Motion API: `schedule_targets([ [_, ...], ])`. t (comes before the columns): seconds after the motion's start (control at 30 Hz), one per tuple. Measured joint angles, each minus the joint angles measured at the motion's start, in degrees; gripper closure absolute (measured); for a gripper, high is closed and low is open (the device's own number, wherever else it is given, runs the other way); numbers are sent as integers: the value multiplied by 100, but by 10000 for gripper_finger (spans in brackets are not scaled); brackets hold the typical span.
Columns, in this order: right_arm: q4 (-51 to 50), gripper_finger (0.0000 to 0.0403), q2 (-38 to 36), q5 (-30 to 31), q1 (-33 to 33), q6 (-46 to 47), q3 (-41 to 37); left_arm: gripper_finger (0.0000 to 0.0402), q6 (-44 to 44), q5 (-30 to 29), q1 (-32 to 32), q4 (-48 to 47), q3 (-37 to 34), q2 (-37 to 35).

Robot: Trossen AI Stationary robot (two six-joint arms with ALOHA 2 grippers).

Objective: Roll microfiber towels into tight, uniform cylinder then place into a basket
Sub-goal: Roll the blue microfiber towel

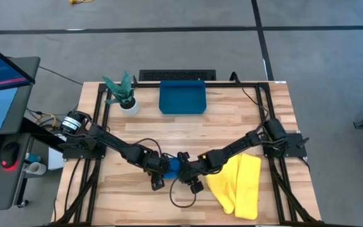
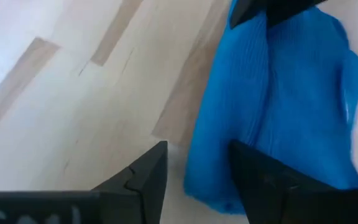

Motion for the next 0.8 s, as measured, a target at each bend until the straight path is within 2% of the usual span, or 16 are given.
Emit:
schedule_targets([
  [0.27, -100, 211, 20, -128, -80, 371, 1, 376, 59, 2, -1, -20, 4, -2],
  [0.47, -111, 247, 33, -144, -94, 464, -3, 366, 55, 1, -1, -27, 4, -4],
  [0.6, -111, 281, 37, -150, -129, 769, -6, 344, 57, 1, -4, -28, 7, -4],
  [0.8, -115, 335, 35, -204, -219, 1236, -12, 288, 136, 10, -6, -25, 13, -9],
])
